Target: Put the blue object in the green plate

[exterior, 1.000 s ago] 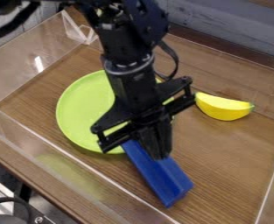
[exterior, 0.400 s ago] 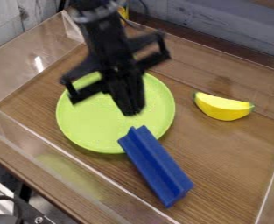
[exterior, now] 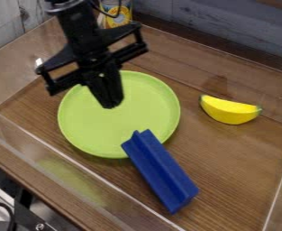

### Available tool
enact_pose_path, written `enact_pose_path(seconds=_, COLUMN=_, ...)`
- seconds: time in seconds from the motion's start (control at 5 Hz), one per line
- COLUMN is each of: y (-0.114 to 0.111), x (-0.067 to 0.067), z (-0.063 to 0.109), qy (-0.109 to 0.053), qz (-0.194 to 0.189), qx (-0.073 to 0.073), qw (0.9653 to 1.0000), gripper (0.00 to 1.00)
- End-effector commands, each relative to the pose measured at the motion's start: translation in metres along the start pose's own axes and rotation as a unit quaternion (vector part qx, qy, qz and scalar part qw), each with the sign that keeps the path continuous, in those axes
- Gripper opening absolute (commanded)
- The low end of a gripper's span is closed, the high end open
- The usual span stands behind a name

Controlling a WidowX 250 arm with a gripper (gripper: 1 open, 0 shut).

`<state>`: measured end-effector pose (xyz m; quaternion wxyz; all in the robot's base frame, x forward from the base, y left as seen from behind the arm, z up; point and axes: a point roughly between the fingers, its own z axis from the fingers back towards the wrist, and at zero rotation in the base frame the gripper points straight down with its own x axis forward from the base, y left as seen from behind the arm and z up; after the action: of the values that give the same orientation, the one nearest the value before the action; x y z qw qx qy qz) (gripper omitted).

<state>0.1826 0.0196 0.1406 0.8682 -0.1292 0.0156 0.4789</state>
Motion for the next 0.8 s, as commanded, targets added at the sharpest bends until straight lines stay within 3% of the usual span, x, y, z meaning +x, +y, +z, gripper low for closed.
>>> enact_pose_path(seconds=0.0, y=-0.001, x=0.006, z=0.002, qy=-0.022, qz=-0.018, qx=-0.005, qw=0.9996, gripper=0.00)
enact_pose_path(seconds=0.6, y=0.004, x=0.020, z=-0.010, qy=-0.040, qz=-0.054, qx=0.011, qw=0.9977, gripper=0.00)
